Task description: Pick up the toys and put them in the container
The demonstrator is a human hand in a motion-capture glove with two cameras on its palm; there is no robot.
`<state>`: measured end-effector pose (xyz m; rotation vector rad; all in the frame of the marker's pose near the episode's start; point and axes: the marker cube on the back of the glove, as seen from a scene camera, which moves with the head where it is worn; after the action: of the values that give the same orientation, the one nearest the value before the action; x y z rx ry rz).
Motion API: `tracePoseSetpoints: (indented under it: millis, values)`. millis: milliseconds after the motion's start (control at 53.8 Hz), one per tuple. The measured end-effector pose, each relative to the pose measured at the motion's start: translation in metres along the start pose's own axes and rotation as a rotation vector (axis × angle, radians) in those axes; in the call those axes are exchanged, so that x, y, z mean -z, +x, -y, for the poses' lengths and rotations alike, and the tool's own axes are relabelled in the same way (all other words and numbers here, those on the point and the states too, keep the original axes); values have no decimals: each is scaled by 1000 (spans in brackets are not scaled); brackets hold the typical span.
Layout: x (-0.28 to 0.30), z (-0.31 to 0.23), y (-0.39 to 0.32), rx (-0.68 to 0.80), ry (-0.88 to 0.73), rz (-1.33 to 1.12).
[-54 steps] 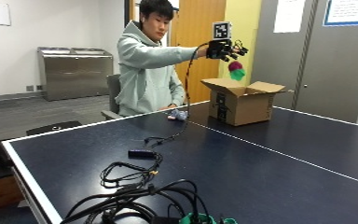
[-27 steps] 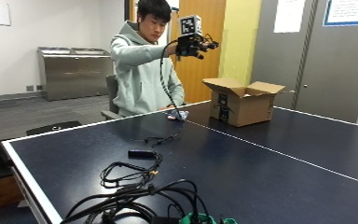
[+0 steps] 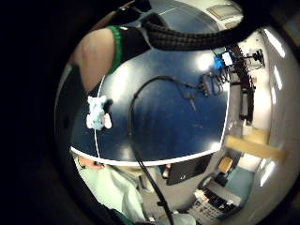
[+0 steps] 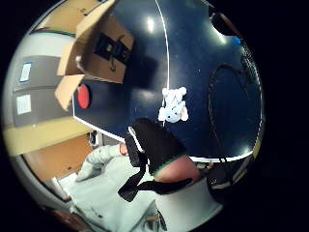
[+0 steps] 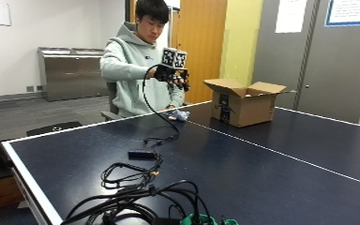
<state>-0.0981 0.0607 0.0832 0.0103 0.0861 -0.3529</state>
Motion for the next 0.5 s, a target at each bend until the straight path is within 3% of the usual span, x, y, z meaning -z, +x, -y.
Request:
tracePoseSetpoints:
  millis: [298,502]
  values:
    - [-81,-1,-31,-68,-166,-64]
    - [-117,-6,-68,-97,-180,-144]
